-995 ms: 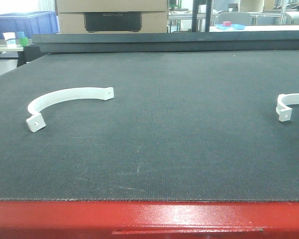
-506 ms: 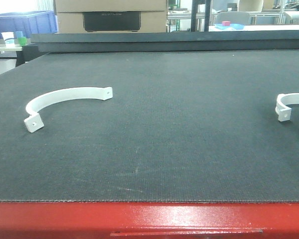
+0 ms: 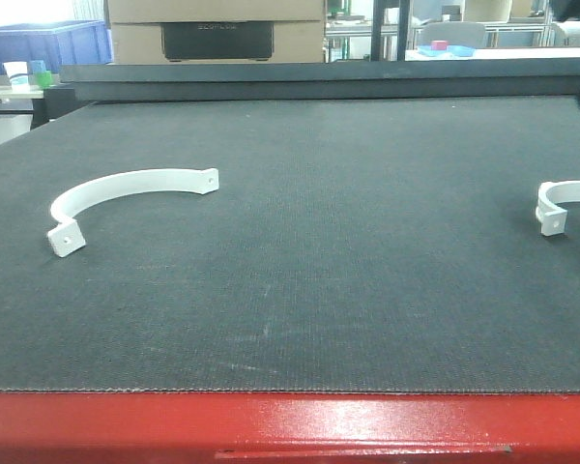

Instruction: Grab PVC pipe and place in blue bin

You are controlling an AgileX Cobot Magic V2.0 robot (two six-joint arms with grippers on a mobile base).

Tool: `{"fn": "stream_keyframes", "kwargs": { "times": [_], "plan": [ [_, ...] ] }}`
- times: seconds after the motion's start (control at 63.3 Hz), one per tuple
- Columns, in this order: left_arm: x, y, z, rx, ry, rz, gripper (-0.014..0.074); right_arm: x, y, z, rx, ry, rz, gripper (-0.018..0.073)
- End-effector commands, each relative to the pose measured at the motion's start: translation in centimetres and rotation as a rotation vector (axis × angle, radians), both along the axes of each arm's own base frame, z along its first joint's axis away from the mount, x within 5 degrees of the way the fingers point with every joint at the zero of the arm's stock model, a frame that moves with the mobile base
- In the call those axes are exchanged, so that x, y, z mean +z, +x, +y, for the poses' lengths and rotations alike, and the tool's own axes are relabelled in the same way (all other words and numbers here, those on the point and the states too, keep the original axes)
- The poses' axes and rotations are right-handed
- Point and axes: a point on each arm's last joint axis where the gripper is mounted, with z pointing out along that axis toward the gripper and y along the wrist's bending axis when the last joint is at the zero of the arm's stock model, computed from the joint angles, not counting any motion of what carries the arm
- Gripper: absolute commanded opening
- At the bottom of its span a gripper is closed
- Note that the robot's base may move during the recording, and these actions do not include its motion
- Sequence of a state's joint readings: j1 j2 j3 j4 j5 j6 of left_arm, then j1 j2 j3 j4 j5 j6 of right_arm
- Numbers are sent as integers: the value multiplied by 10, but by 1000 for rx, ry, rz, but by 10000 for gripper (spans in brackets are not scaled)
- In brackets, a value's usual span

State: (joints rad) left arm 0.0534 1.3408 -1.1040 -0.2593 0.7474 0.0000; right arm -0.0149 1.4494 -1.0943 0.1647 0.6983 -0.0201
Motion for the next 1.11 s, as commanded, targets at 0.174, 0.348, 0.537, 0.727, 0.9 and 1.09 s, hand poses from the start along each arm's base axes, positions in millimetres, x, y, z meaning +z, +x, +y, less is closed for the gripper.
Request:
{"fn": "stream_keyframes", "kwargs": {
  "times": [0.174,0.348,0.537,0.727,0.9,1.09],
  "plan": [
    [2,0,-4,5,-57,-1,-111,-13,52,2,-114,-80,215,-151],
    [1,-1,-5,-3,-63,26,-111,-26,87,12,-203,16,254,-151],
    [-2,-6,-6,-22,-69,91,-111,-38,105,9,-274,53,343,-66],
    [-3,-7,-6,-23,-69,94,-111,-46,108,8,-278,43,365,180],
    [-3,-7,-6,-23,-69,94,-111,-48,107,4,-276,-11,380,193],
    [-3,-7,-6,-23,-69,94,-111,-65,110,-9,-340,-7,436,193]
  ]
}}
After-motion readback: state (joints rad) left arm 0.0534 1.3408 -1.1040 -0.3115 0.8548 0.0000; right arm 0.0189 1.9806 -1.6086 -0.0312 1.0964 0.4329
